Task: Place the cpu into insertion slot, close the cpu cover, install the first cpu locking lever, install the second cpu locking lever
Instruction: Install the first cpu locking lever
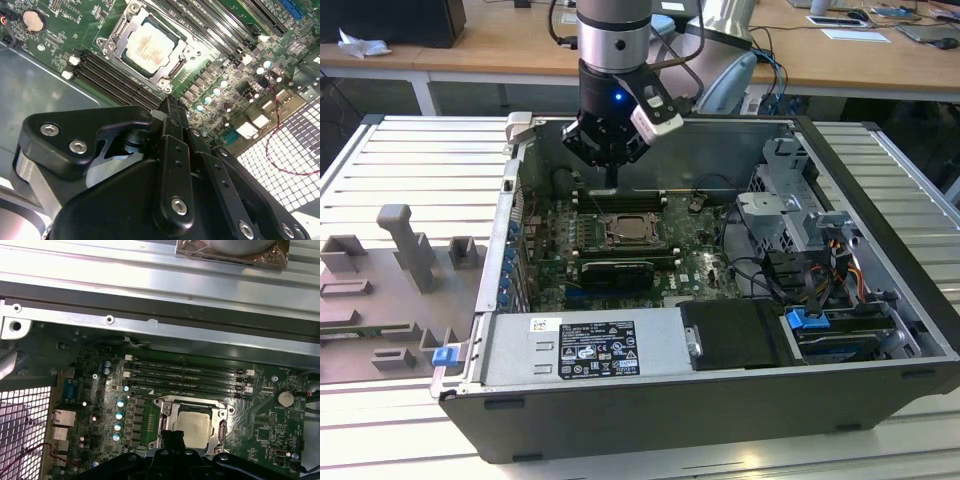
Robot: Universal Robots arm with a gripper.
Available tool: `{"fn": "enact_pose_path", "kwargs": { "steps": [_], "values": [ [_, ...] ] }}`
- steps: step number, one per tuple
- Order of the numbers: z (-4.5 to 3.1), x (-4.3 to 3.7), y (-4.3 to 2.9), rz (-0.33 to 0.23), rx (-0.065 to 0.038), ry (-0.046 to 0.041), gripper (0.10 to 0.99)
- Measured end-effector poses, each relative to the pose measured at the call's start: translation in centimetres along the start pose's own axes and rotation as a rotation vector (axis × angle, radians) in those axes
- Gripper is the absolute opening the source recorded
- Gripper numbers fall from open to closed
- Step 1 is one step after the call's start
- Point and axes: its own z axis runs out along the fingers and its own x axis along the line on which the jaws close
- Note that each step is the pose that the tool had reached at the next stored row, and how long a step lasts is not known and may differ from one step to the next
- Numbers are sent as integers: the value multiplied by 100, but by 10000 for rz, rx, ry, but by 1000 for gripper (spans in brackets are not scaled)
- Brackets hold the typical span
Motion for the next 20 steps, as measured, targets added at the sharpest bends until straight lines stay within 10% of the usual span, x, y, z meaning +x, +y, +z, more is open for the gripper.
{"fn": "enact_pose_path", "kwargs": {
  "steps": [12, 20],
  "values": [
    [51, 102, 9, -446, -36, 10, 106],
    [245, 409, 40, -265, -40, -50, 106]
  ]
}}
